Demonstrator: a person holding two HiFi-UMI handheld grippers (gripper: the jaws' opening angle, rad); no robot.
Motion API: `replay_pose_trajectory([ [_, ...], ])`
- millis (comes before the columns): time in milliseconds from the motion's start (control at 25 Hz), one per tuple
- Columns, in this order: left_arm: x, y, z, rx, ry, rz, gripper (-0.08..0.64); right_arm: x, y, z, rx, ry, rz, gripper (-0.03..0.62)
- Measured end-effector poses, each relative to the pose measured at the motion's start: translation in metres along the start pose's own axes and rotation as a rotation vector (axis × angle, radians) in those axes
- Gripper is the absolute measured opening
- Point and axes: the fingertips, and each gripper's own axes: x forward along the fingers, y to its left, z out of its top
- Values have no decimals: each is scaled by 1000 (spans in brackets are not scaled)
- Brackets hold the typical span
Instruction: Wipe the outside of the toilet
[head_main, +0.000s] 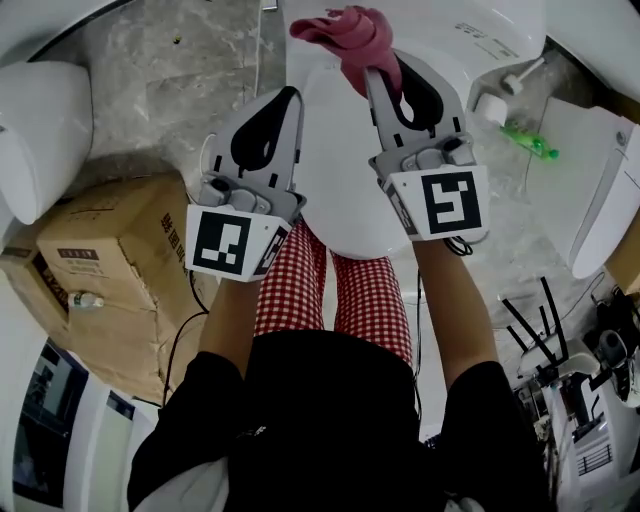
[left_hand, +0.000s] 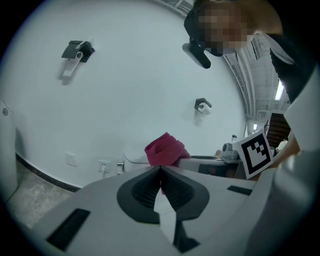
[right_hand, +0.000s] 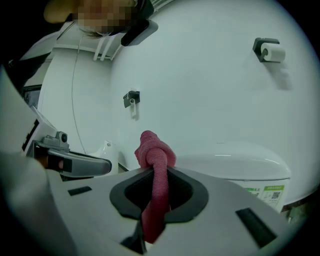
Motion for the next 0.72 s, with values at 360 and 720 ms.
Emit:
replay_pose_trajectory([
  [360,11,49,6,-12,31,-25,9,62,16,-14,20,48,-6,55],
  [720,16,77,1,-44,46,-32,9,92,14,-29,68,81,-42,55],
])
